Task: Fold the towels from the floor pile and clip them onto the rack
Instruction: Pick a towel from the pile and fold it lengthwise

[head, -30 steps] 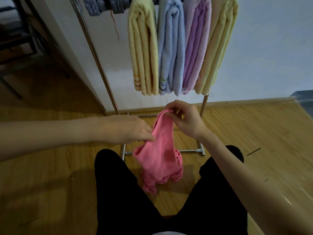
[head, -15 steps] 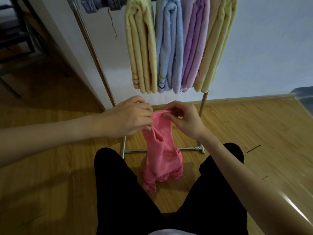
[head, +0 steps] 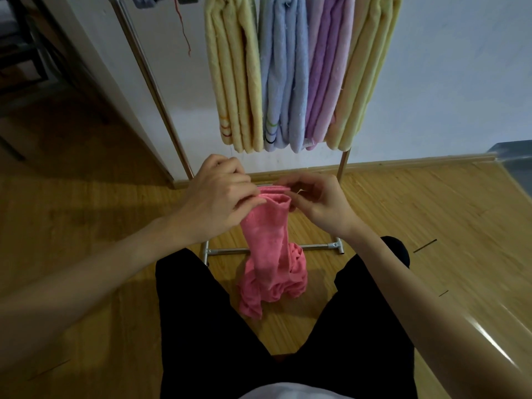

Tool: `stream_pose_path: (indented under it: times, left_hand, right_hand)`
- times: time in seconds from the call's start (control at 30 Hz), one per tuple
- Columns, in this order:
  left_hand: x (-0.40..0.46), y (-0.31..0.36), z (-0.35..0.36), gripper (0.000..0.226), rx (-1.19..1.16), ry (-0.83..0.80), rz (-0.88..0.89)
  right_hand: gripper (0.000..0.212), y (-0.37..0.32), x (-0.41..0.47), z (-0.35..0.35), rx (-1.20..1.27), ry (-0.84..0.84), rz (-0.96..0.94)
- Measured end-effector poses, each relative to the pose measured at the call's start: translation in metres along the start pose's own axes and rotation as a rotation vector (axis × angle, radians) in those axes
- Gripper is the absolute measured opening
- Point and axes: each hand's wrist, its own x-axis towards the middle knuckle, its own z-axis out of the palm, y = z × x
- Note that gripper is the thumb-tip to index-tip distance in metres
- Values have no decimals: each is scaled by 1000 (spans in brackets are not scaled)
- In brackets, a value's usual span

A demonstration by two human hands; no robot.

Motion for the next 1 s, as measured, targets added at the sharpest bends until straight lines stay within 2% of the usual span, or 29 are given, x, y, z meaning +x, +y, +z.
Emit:
stream_pose_path:
  times: [0.1,0.27,0.5,0.67,0.83,1.0]
  left_hand:
    - [2,1,0,40,22,11,-8]
    - [7,1,3,39,55,20,-25]
    - [12,1,4,41,64,13,-29]
    - [9,-5,4,38,30,68,1]
    - [2,-18,5,33,-199,244,-129]
    - [11,-23,4,51,-504,353,-318]
  right_hand:
    - [19,-1,0,0,44,-30,17]
    - [39,-3,0,-3,102,-68,44]
    - [29,-4,0,-5,37,-41,4]
    - [27,-8,13,-15,-113,-48,-15]
    - [23,-26,33,-23,-223,-57,-95]
    - [16,-40,51,-31,-181,-48,-130]
